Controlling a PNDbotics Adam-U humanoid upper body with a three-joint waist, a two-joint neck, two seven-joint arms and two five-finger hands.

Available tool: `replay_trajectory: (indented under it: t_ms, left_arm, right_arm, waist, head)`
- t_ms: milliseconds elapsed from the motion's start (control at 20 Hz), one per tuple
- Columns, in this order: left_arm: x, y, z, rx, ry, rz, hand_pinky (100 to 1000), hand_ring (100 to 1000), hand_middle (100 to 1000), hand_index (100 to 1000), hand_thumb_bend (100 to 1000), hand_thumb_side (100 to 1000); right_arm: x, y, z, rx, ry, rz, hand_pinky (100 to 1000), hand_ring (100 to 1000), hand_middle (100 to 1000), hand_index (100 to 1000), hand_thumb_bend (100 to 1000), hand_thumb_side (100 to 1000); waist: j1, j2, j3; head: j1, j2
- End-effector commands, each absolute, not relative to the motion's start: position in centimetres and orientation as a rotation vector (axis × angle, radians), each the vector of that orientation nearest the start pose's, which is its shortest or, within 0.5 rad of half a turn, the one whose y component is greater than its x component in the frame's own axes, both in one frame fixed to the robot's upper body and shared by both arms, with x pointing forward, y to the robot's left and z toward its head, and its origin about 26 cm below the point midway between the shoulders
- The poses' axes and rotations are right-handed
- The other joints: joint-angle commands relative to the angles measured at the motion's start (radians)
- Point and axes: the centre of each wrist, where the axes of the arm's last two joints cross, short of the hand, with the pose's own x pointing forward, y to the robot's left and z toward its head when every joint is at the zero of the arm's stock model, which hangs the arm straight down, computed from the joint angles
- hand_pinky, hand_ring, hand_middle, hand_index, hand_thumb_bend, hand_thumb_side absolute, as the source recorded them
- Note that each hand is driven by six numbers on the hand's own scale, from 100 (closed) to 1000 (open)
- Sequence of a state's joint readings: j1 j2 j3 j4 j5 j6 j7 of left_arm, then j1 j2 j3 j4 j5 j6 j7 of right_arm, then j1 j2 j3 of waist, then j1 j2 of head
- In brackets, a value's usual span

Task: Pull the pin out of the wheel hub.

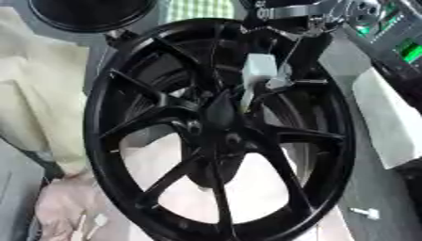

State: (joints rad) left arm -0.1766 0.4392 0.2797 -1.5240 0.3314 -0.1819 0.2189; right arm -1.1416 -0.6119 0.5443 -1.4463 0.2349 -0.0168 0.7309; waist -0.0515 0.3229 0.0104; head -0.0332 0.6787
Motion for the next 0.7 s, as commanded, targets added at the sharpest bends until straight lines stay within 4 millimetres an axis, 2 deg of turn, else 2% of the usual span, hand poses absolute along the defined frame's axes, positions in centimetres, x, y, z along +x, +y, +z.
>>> replay_trajectory:
  t_ms: [50, 400, 700]
  left_arm:
    - [30.9, 41.4, 10.3, 0.414, -1.985, 0.295, 782, 659, 594, 746, 673, 584]
    - [30.9, 41.4, 10.4, 0.414, -1.987, 0.29, 783, 660, 594, 746, 672, 582]
    - [30.8, 41.5, 10.3, 0.417, -1.984, 0.29, 784, 661, 595, 746, 671, 583]
  right_arm:
    - [39.5, -16.6, 34.9, -0.413, -1.675, 1.937, 778, 622, 334, 516, 421, 100]
    - [38.1, -16.8, 37.0, -0.452, -1.728, 1.931, 775, 610, 326, 505, 412, 100]
    - [37.5, -16.9, 37.5, -0.434, -1.752, 1.937, 777, 607, 322, 506, 412, 100]
  waist:
    - [0.006, -0.02, 0.001]
    - [0.003, -0.026, -0.002]
    - [0.002, -0.027, -0.001]
  head:
    - [-0.002, -0.008]
    - [-0.001, -0.008]
    - [0.002, -0.011]
